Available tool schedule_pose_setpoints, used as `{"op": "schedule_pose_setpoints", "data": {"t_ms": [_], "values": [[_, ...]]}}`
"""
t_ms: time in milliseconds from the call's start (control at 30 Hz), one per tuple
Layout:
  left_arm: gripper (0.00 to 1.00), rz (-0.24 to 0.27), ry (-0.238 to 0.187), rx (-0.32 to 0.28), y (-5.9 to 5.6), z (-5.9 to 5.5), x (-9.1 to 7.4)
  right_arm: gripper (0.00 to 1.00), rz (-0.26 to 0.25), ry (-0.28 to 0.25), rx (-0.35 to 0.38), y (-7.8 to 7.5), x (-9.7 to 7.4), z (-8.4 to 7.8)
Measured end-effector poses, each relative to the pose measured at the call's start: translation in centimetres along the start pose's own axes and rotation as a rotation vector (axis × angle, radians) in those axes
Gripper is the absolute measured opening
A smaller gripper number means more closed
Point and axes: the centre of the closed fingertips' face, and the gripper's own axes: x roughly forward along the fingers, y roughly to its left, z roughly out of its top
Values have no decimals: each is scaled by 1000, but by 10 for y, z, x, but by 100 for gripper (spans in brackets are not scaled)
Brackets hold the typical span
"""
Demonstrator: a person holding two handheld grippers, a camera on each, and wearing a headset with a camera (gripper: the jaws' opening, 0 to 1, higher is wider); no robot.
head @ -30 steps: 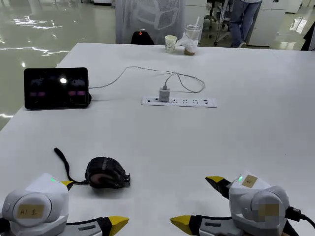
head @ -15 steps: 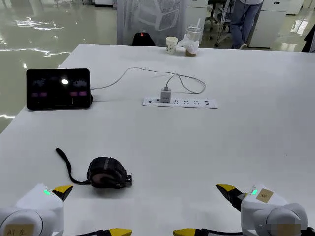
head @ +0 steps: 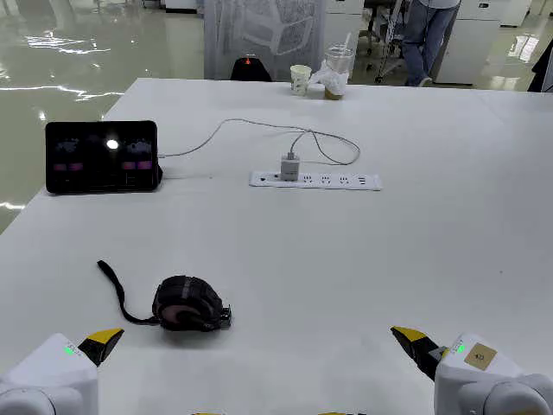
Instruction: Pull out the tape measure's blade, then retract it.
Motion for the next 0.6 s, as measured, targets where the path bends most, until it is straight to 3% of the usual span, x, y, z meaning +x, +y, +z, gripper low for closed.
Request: {"op": "schedule_pose_setpoints", "data": {"t_ms": [600], "values": [[99,-8,-20,-38,1,1,-4,99,-37,-30,28,0,-11,0]]}}
